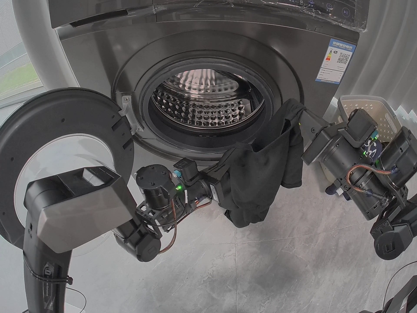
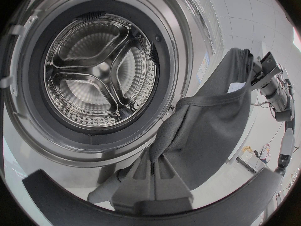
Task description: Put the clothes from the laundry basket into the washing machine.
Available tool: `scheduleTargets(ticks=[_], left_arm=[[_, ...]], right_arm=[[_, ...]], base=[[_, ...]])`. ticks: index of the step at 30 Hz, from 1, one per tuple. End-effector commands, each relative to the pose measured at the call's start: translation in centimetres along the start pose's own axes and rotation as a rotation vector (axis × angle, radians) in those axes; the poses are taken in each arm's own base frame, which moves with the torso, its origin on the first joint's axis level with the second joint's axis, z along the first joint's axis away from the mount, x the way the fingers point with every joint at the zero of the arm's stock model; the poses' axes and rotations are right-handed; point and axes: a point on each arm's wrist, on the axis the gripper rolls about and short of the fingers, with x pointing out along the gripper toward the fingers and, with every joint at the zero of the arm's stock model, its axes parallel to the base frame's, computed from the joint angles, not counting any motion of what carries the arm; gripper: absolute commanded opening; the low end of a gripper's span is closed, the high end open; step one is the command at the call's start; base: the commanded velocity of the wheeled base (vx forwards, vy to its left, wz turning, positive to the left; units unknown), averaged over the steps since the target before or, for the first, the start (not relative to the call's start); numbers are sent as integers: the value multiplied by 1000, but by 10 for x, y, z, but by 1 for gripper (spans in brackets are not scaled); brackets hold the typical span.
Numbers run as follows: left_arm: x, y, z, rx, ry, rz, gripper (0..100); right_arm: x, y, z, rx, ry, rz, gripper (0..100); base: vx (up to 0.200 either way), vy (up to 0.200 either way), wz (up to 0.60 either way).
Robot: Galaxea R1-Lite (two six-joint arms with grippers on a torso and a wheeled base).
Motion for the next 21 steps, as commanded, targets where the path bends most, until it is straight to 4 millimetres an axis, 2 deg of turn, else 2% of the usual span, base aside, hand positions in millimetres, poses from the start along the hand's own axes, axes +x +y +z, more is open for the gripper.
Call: scheduleTargets(ticks=[1,3,7,10,14,15,16,19,21], left_arm=[[-31,-11,42,10,-19,30,0],[-38,-12,50,9,-26,53,0],[-72,7,82,54,-59,163,0],[-87,14,97,61,-81,200,0],[-116,14,122,58,-127,230,0],[-116,14,122,58,-127,230,0],[-123,13,134,42,-161,232,0],[-128,9,149,47,-209,224,0],[-129,8,152,49,-221,219,0]], right_arm=[[-1,-10,0,-15,2,-32,0],[-1,-12,0,-19,1,-41,0],[-3,-21,0,-33,8,-68,0],[-4,-21,0,-32,9,-70,0],[-8,-19,-2,-30,22,-57,0],[-8,-19,-2,-30,22,-57,0],[-8,-20,-2,-31,22,-57,0],[-8,-20,-2,-34,22,-60,0],[-8,-21,-2,-34,22,-61,0]], base=[[0,0,0],[0,0,0],[0,0,0],[0,0,0],[0,0,0],[0,0,0],[0,0,0],[0,0,0],[0,0,0]])
